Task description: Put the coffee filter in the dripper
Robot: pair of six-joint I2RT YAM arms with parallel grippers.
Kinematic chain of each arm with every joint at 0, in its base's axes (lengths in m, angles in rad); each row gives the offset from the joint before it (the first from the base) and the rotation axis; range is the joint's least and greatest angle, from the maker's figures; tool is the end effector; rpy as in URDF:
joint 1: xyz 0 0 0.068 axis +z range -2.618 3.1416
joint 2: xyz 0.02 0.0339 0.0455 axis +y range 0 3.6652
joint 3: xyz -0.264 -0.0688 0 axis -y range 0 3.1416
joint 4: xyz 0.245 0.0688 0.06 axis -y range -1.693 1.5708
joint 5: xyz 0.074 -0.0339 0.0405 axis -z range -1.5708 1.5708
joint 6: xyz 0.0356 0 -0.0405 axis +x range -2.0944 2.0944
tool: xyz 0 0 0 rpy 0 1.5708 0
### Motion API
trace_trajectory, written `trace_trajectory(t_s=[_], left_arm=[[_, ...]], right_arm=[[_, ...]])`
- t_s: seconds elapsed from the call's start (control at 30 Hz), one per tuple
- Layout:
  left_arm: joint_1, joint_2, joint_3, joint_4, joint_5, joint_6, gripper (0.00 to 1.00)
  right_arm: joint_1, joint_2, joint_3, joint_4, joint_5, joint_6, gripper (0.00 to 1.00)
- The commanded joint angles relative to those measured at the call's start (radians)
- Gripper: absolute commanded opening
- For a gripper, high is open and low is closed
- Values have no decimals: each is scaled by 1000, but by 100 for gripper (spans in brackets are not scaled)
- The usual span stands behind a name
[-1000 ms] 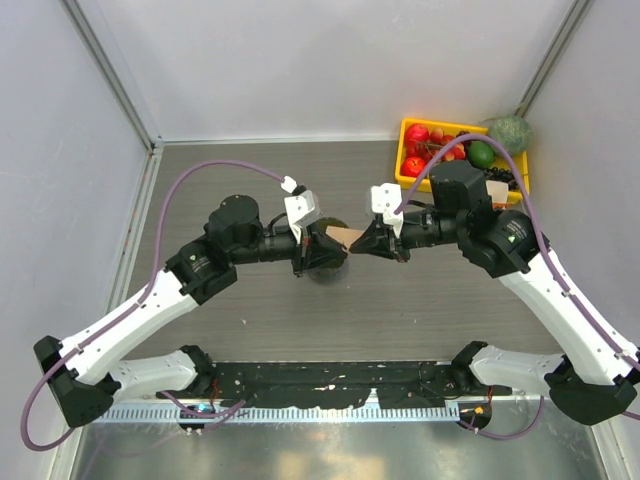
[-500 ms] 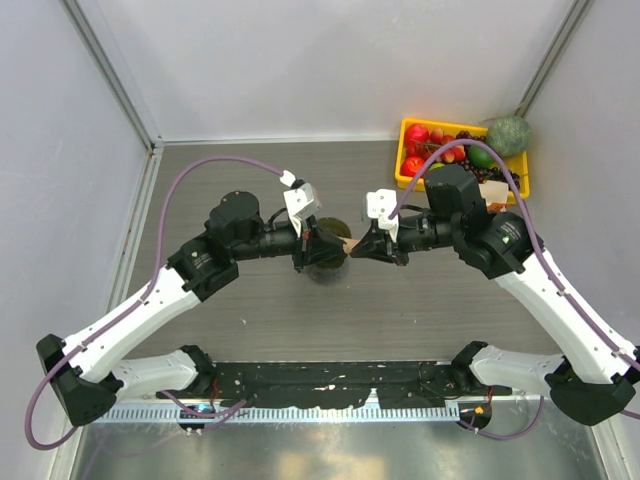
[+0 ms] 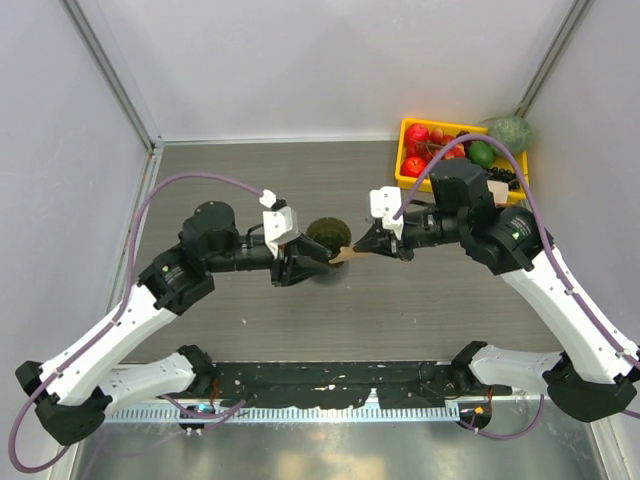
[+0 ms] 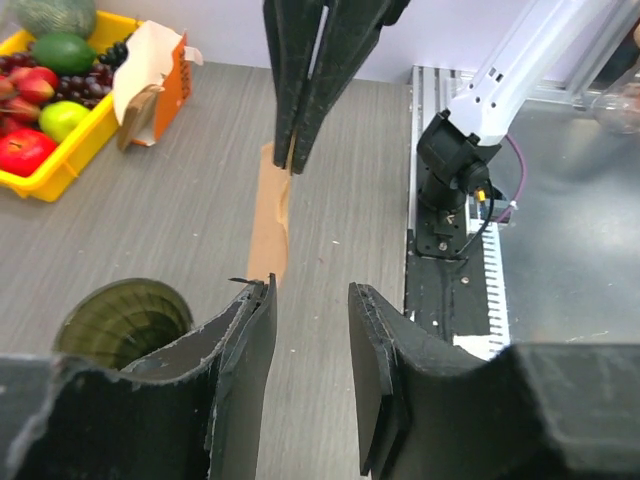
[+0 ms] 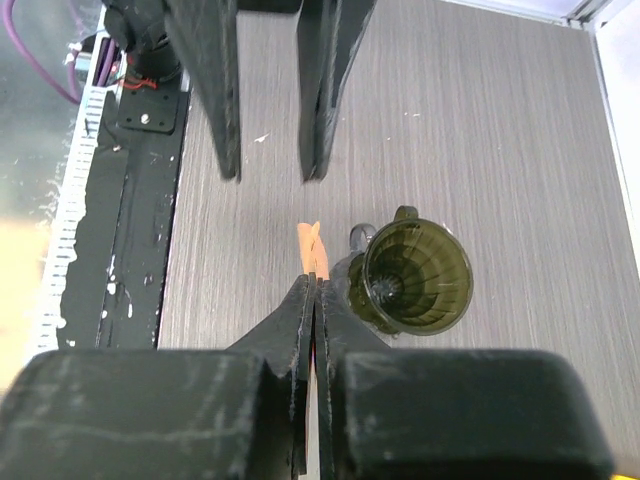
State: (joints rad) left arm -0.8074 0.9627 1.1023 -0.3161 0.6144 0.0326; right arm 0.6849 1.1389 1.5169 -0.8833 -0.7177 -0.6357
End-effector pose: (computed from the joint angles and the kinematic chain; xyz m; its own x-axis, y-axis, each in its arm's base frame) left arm 0.1269 -0.1622 0.4056 -0.0893 0.1318 -0.9872 0.9862 0.1507 -0.0691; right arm 0.1426 0.1467 0.4506 0.2459 -0.3767 -0.8931 -0.9647 -0.0053 -0.2634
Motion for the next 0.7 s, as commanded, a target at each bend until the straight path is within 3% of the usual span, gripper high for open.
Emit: trace_trajectory(t_s=[0.0, 0.2, 0.4, 0.67], left_arm=[[20, -32, 73, -50, 34, 105, 41], [-9, 19, 105, -64, 103, 128, 45], [-53, 62, 125, -52, 127, 122, 30], [-58, 93, 133, -9, 128, 79, 20]], right_arm=[[4, -21, 16, -83, -29, -107, 5], [31, -21, 6, -112, -45, -144, 5], [41, -15, 3, -95, -46, -127, 5], [54, -14, 2, -108, -60, -142, 5]])
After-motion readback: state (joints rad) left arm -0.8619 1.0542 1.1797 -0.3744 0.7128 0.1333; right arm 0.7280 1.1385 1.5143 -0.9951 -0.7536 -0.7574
